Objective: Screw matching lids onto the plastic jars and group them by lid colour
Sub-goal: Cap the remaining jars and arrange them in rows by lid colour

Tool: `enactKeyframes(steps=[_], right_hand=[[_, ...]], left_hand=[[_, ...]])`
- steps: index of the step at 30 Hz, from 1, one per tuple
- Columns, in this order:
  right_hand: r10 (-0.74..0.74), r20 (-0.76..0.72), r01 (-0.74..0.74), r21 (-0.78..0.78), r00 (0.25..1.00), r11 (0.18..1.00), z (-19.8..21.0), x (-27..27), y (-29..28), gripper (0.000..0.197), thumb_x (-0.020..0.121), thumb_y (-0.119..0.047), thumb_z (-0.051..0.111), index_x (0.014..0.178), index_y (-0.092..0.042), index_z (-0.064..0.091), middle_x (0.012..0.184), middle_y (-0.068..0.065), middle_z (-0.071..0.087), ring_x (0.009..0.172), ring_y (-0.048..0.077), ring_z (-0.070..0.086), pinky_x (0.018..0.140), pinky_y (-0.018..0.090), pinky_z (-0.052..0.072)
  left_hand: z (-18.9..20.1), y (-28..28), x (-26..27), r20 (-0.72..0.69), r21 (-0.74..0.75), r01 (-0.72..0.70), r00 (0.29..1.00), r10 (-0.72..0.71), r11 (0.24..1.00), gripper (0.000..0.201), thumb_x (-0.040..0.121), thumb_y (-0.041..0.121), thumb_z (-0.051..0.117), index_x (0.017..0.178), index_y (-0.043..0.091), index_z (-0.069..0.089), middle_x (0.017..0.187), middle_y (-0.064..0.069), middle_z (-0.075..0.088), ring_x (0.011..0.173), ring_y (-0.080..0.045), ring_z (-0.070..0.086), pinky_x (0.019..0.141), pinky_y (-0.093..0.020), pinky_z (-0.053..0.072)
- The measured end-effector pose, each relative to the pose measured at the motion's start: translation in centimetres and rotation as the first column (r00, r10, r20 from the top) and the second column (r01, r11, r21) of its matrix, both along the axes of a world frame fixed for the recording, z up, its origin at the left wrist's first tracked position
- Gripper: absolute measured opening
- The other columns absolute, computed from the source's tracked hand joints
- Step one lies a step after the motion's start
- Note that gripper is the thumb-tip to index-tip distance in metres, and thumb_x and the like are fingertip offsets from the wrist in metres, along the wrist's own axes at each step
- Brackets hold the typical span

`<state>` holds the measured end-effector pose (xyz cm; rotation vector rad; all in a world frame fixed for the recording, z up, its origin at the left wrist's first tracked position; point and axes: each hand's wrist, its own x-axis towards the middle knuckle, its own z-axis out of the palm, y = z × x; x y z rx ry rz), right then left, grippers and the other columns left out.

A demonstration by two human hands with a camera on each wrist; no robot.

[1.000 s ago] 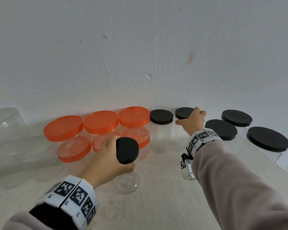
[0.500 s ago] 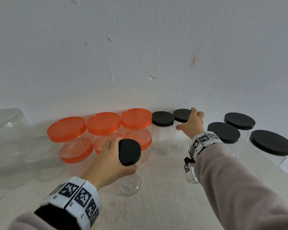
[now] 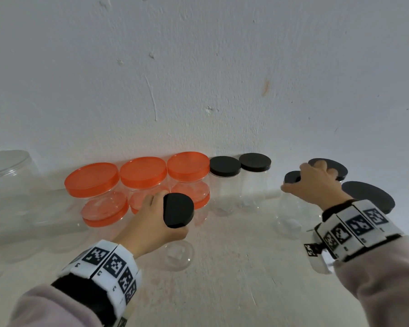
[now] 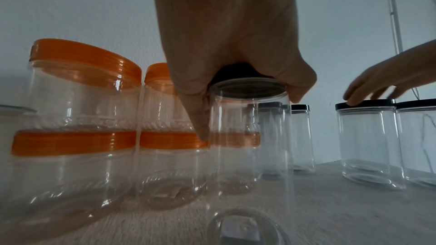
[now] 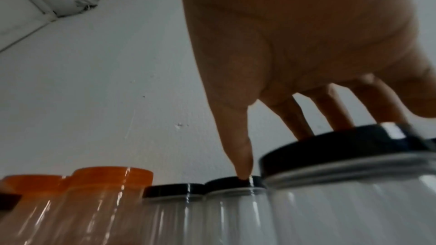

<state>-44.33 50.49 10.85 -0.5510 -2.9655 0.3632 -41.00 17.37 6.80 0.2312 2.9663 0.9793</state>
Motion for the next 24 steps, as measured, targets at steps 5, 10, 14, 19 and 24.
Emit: enactKeyframes(steps=[5, 10, 14, 19, 24], right_hand=[[-0.027, -0.021, 0.026, -0.053, 0.999, 0.998, -1.5, 1.1, 0.9, 0.069, 0.082, -0.047, 0.067, 0.131, -0.006, 0.041, 0.133, 0.019, 0.029, 0.119, 0.040, 0.032, 0.098, 0.044, 0.033], [-0.090, -0.172, 0.024, -0.354, 0.981, 0.935, -2.9, 0.8, 0.5, 0.080, 0.080, -0.034, 0.074, 0.141, -0.009, 0.028, 0.132, 0.021, 0.030, 0.115, 0.040, 0.038, 0.091, 0.043, 0.037], [-0.129, -0.286, -0.001, -0.416, 0.949, 0.909, -4.0, -0.1, -0.4, 0.089, 0.079, -0.030, 0.076, 0.146, -0.007, 0.022, 0.138, 0.021, 0.029, 0.122, 0.041, 0.038, 0.094, 0.045, 0.039], [-0.177, -0.360, -0.001, -0.442, 0.916, 0.897, -4.9, -2.4, -1.5, 0.073, 0.082, -0.026, 0.073, 0.135, 0.002, 0.031, 0.135, 0.022, 0.030, 0.119, 0.039, 0.039, 0.090, 0.041, 0.039], [-0.258, -0.411, 0.042, -0.466, 0.874, 0.884, -5.7, -4.8, -2.0, 0.069, 0.083, -0.021, 0.072, 0.133, 0.004, 0.032, 0.135, 0.023, 0.029, 0.116, 0.040, 0.039, 0.088, 0.040, 0.040]], left_hand=[[0.0, -0.1, 0.0, -0.001, -0.010, -0.005, 1.000, 0.005, 1.000, 0.086, 0.064, 0.046, 0.078, 0.134, 0.028, 0.031, 0.120, 0.006, 0.037, 0.101, -0.012, 0.049, 0.079, -0.026, 0.048], [0.0, -0.1, 0.0, -0.007, -0.012, -0.009, 1.000, 0.009, 1.000, 0.085, 0.063, 0.048, 0.078, 0.133, 0.027, 0.034, 0.120, 0.005, 0.039, 0.101, -0.013, 0.050, 0.081, -0.028, 0.049], [-0.1, -0.1, 0.0, -0.010, -0.012, -0.006, 1.000, 0.006, 1.000, 0.084, 0.065, 0.047, 0.078, 0.132, 0.032, 0.031, 0.117, 0.009, 0.035, 0.099, -0.008, 0.048, 0.077, -0.024, 0.045], [-0.4, -0.3, -0.2, -0.022, -0.017, 0.001, 1.000, -0.001, 1.000, 0.084, 0.063, 0.050, 0.078, 0.132, 0.031, 0.033, 0.118, 0.008, 0.037, 0.101, -0.011, 0.048, 0.078, -0.026, 0.048], [-0.7, -0.5, -0.5, -0.037, -0.007, 0.016, 0.999, -0.016, 1.000, 0.080, 0.060, 0.053, 0.077, 0.126, 0.034, 0.035, 0.116, 0.010, 0.040, 0.097, -0.007, 0.050, 0.071, -0.022, 0.048]])
